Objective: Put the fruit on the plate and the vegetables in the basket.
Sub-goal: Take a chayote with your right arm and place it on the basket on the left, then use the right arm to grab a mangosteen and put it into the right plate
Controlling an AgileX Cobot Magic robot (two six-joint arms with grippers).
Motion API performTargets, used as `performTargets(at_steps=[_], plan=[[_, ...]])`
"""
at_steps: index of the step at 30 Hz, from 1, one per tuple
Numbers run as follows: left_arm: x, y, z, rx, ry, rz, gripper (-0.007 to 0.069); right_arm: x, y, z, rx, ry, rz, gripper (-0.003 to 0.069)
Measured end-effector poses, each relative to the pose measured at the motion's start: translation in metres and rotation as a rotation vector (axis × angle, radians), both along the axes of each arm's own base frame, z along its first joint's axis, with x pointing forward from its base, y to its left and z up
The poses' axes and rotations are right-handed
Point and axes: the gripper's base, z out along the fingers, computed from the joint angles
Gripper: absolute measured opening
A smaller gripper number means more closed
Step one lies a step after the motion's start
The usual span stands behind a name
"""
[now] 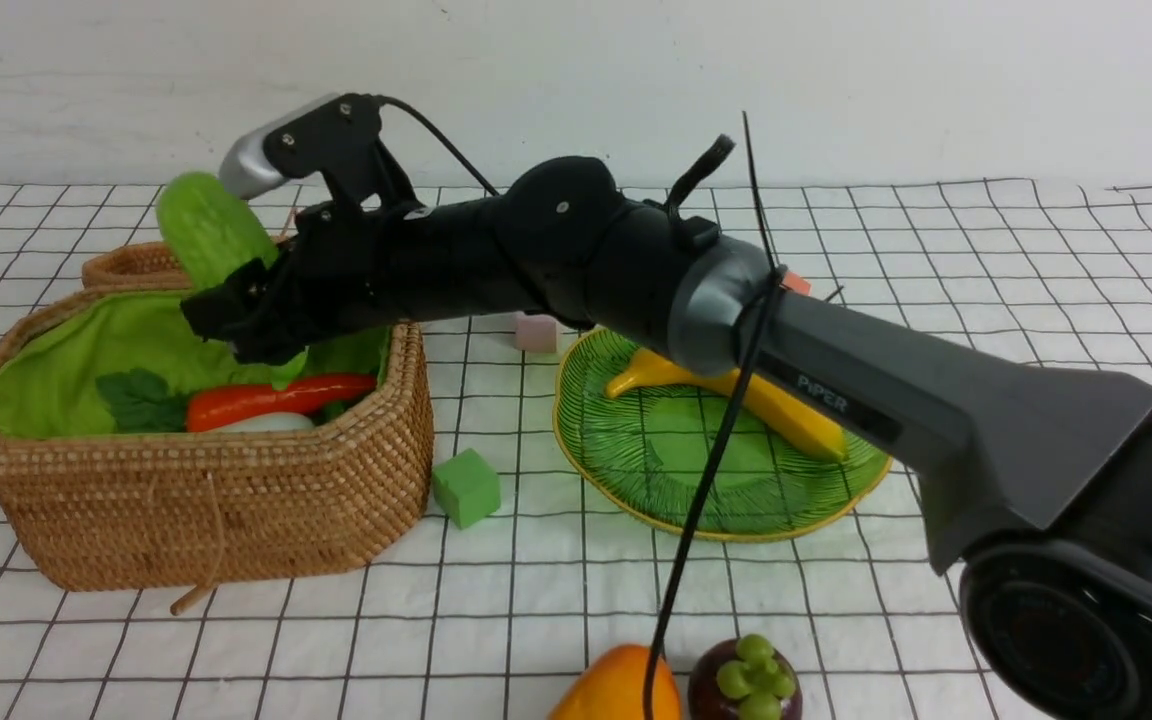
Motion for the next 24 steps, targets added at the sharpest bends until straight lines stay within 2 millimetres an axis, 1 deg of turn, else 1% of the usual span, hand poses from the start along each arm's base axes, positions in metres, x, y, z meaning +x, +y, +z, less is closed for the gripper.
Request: performTargets(at_steps=[1, 2, 3, 4, 5, 6, 7, 8, 9, 11, 12, 13, 14, 15, 16, 17, 19, 20, 21, 22, 23, 24], plan=[[0.000, 0.000, 0.000, 0.000, 0.000, 0.000, 0.0020, 0.000, 0.000, 0.000, -0.002, 0.001, 0.003, 0.0586], [0.000, 0.000, 0.000, 0.000, 0.000, 0.000, 0.0020, -0.001, -0.003, 0.001, -0.024, -0.006, 0.032, 0.0639], [0.000, 0.000, 0.000, 0.000, 0.000, 0.000, 0.0020, -0.004, -0.006, 0.007, -0.048, -0.016, 0.065, 0.0664], [0.000, 0.000, 0.000, 0.000, 0.000, 0.000, 0.0020, -0.006, -0.010, 0.012, -0.067, -0.016, 0.092, 0.0672], [0.000, 0.000, 0.000, 0.000, 0.000, 0.000, 0.0020, -0.007, -0.017, 0.021, -0.087, -0.024, 0.107, 0.0675], [0.000, 0.000, 0.000, 0.000, 0.000, 0.000, 0.0020, -0.010, -0.025, 0.031, -0.108, -0.008, 0.129, 0.0675], [0.000, 0.000, 0.000, 0.000, 0.000, 0.000, 0.0020, -0.012, -0.037, 0.046, -0.134, 0.001, 0.133, 0.0671], [0.000, 0.000, 0.000, 0.000, 0.000, 0.000, 0.0020, -0.012, -0.038, 0.045, -0.147, 0.000, 0.139, 0.0670], [0.000, 0.000, 0.000, 0.000, 0.000, 0.000, 0.0020, -0.014, -0.048, 0.057, -0.165, 0.016, 0.144, 0.0667], [0.000, 0.000, 0.000, 0.000, 0.000, 0.000, 0.0020, -0.022, -0.089, 0.090, -0.303, 0.063, 0.124, 0.0653], [0.000, 0.000, 0.000, 0.000, 0.000, 0.000, 0.0020, -0.026, -0.105, 0.101, -0.367, 0.083, 0.105, 0.0648], [0.000, 0.000, 0.000, 0.000, 0.000, 0.000, 0.0020, -0.029, -0.117, 0.110, -0.407, 0.082, 0.088, 0.0646], [0.000, 0.000, 0.000, 0.000, 0.000, 0.000, 0.0020, -0.032, -0.134, 0.119, -0.475, 0.108, 0.033, 0.0643], [0.000, 0.000, 0.000, 0.000, 0.000, 0.000, 0.0020, -0.031, -0.136, 0.118, -0.488, 0.115, 0.022, 0.0643], [0.000, 0.000, 0.000, 0.000, 0.000, 0.000, 0.0020, -0.033, -0.160, 0.128, -0.563, 0.145, -0.102, 0.0639], [0.000, 0.000, 0.000, 0.000, 0.000, 0.000, 0.0020, -0.035, -0.169, 0.131, -0.585, 0.152, -0.143, 0.0637], [0.000, 0.000, 0.000, 0.000, 0.000, 0.000, 0.0020, -0.041, -0.182, 0.127, -0.619, 0.227, -0.230, 0.0629], [0.000, 0.000, 0.000, 0.000, 0.000, 0.000, 0.0020, -0.043, -0.185, 0.120, -0.629, 0.270, -0.252, 0.0624], [0.000, 0.000, 0.000, 0.000, 0.000, 0.000, 0.0020, -0.045, -0.187, 0.121, -0.627, 0.277, -0.258, 0.0624], [0.000, 0.000, 0.000, 0.000, 0.000, 0.000, 0.0020, -0.053, -0.192, 0.110, -0.634, 0.365, -0.286, 0.0613], [0.000, 0.000, 0.000, 0.000, 0.000, 0.000, 0.0020, -0.061, -0.194, 0.094, -0.641, 0.467, -0.305, 0.0603], [0.000, 0.000, 0.000, 0.000, 0.000, 0.000, 0.0021, -0.062, -0.195, 0.091, -0.644, 0.476, -0.302, 0.0602]])
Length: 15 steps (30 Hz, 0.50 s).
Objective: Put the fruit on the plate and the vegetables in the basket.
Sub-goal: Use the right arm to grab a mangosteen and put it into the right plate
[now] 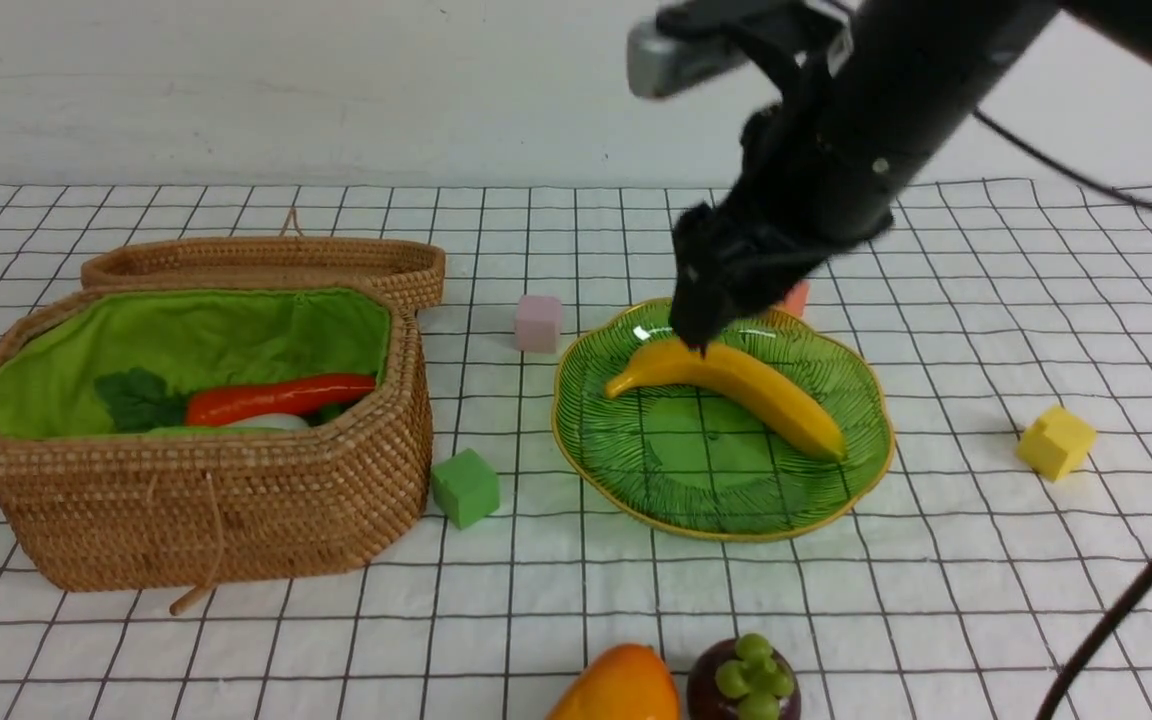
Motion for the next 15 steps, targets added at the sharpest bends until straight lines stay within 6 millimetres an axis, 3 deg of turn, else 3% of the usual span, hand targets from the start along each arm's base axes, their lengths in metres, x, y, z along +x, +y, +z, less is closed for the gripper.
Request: performTargets(at_steps=[4, 5, 7, 11, 15], plan=[[0.000, 0.000, 0.000, 0.000, 0.000, 0.000, 0.0026, -0.038, -0.010, -0.054, 0.002, 0.288, -0.088, 0.0582], [0.000, 0.000, 0.000, 0.000, 0.000, 0.000, 0.0026, -0.038, -0.010, -0.052, 0.004, 0.286, -0.091, 0.0582], [0.000, 0.000, 0.000, -0.001, 0.000, 0.000, 0.0030, -0.062, -0.016, -0.081, 0.014, 0.430, -0.150, 0.0581], [0.000, 0.000, 0.000, -0.001, 0.000, 0.000, 0.0036, -0.079, -0.018, -0.102, 0.039, 0.492, -0.217, 0.0583], [0.000, 0.000, 0.000, -0.001, 0.000, 0.000, 0.0041, -0.083, -0.013, -0.120, 0.067, 0.476, -0.322, 0.0591]])
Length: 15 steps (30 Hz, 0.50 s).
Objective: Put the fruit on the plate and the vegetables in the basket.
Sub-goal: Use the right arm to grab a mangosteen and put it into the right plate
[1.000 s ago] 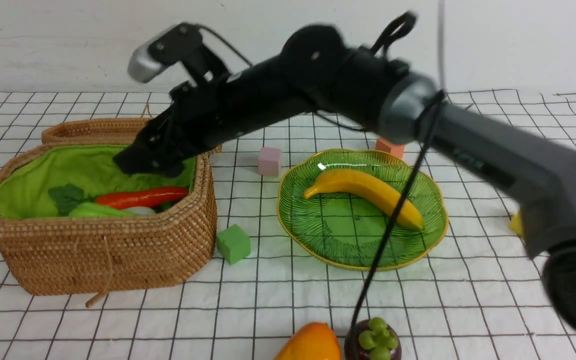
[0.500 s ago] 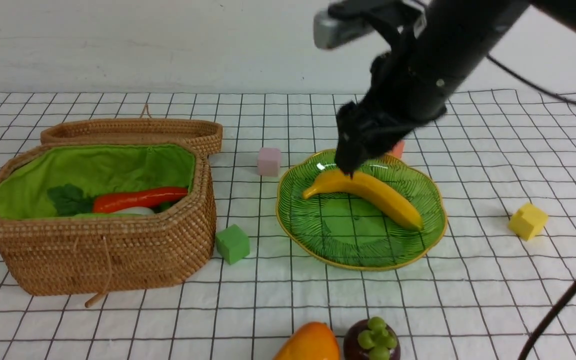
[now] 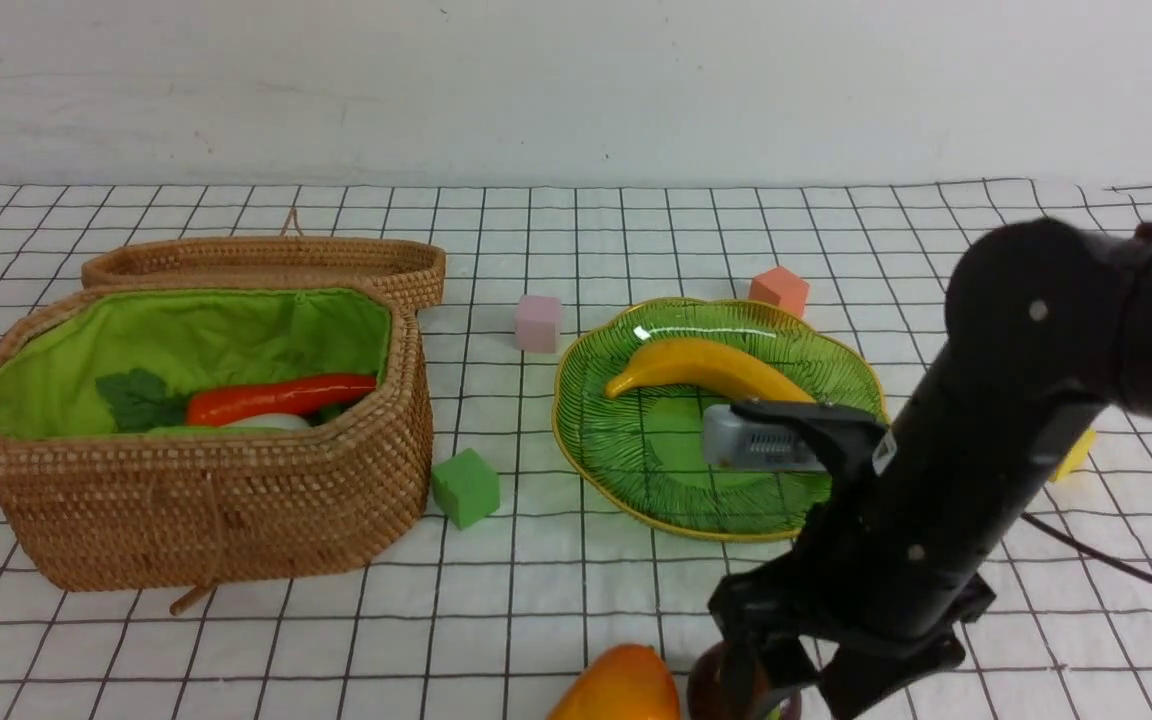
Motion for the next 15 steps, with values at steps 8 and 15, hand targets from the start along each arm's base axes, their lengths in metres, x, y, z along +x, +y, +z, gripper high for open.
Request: performTargets(at_steps=[8, 15], plan=[[0.000, 0.000, 0.000, 0.000, 0.000, 0.000, 0.0043, 0.009, 0.003, -0.008, -0.003, -0.073, -0.162, 0.0591], [0.000, 0.000, 0.000, 0.000, 0.000, 0.000, 0.0051, 0.013, 0.003, -0.025, -0.055, -0.028, -0.193, 0.0591]])
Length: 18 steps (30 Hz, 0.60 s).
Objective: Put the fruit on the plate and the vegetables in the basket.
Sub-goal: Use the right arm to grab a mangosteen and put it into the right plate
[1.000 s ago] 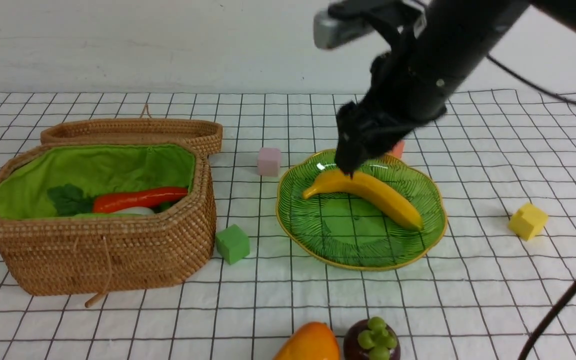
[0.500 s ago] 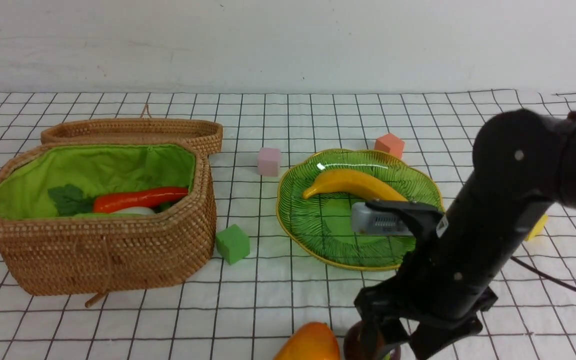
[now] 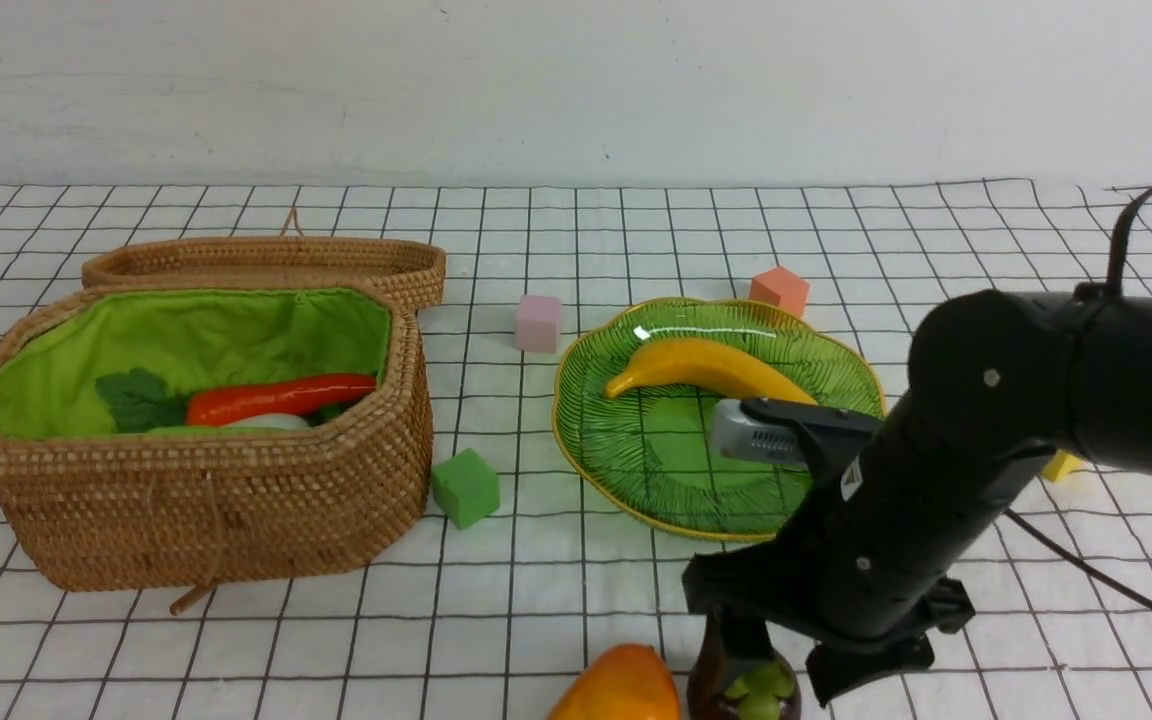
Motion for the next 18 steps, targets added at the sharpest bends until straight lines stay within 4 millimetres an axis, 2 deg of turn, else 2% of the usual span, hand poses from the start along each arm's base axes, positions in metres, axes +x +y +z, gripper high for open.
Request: performTargets(at_steps=[7, 10, 12, 18], plan=[[0.000, 0.000, 0.000, 0.000, 0.000, 0.000, 0.0060, 0.008, 0.004, -0.018, -0.007, 0.012, -0.021, 0.0588], [0.000, 0.000, 0.000, 0.000, 0.000, 0.000, 0.0061, 0.008, 0.005, -0.019, -0.006, 0.008, -0.010, 0.0573], [0.000, 0.000, 0.000, 0.000, 0.000, 0.000, 0.0066, 0.008, 0.005, -0.019, -0.005, 0.001, 0.011, 0.0536], [0.000, 0.000, 0.000, 0.000, 0.000, 0.000, 0.0070, 0.008, 0.005, -0.019, -0.005, -0.003, 0.030, 0.0533]])
